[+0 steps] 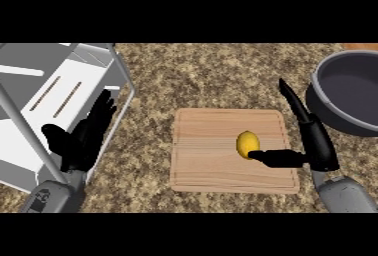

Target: Pick the lemon from the cutting board and place it in the pot

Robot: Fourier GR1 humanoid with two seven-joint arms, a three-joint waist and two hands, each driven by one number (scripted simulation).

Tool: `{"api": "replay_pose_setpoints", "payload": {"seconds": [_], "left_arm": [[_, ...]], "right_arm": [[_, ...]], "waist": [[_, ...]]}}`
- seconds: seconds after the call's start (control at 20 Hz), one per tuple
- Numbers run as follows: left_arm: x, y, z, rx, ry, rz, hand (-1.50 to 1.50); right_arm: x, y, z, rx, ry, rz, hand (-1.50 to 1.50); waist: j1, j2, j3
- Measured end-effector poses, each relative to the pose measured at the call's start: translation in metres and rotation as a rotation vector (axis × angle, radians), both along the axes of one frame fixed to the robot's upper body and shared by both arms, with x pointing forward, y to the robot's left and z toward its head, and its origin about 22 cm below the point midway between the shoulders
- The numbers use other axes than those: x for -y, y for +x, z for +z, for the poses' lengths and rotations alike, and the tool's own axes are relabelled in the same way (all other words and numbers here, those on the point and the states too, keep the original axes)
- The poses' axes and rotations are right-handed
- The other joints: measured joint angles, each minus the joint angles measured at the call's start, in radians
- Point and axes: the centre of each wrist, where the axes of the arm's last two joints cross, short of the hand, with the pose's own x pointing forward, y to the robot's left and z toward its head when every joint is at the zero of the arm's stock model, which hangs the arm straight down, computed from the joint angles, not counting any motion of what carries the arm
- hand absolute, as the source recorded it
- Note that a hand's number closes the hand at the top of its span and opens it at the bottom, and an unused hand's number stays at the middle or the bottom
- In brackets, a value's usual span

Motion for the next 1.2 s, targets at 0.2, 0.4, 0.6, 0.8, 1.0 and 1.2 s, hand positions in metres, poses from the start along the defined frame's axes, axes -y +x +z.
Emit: {"api": "replay_pose_setpoints", "payload": {"seconds": [0.2, 0.4, 0.6, 0.8, 1.0, 1.2], "left_arm": [[-0.003, -0.002, 0.017, -0.003, -0.006, 0.022, 0.0], [0.0, -0.003, 0.026, -0.008, -0.009, 0.032, 0.0], [-0.001, -0.006, 0.03, -0.007, -0.005, 0.028, 0.0], [0.002, -0.005, 0.034, -0.006, -0.008, 0.025, 0.0], [0.008, -0.007, 0.035, -0.006, -0.007, 0.012, 0.0], [0.009, -0.006, 0.028, -0.007, -0.008, 0.011, 0.0]], "right_arm": [[0.012, -0.032, 0.011, 0.06, -0.11, -0.013, -1.5], [0.026, -0.045, 0.041, 0.009, -0.283, -0.044, -1.5], [0.031, -0.053, 0.081, -0.075, -0.436, -0.036, -1.5], [0.025, -0.059, 0.115, -0.194, -0.552, -0.026, -1.5], [0.012, -0.057, 0.138, -0.316, -0.617, -0.04, -1.5], [-0.009, -0.05, 0.146, -0.411, -0.651, -0.06, -1.5]], "waist": [[-0.011, 0.0, 0.0], [-0.013, 0.0, -0.001], [-0.009, 0.001, -0.002], [-0.002, 0.004, -0.002], [0.008, 0.007, -0.002], [0.012, 0.009, -0.001]]}}
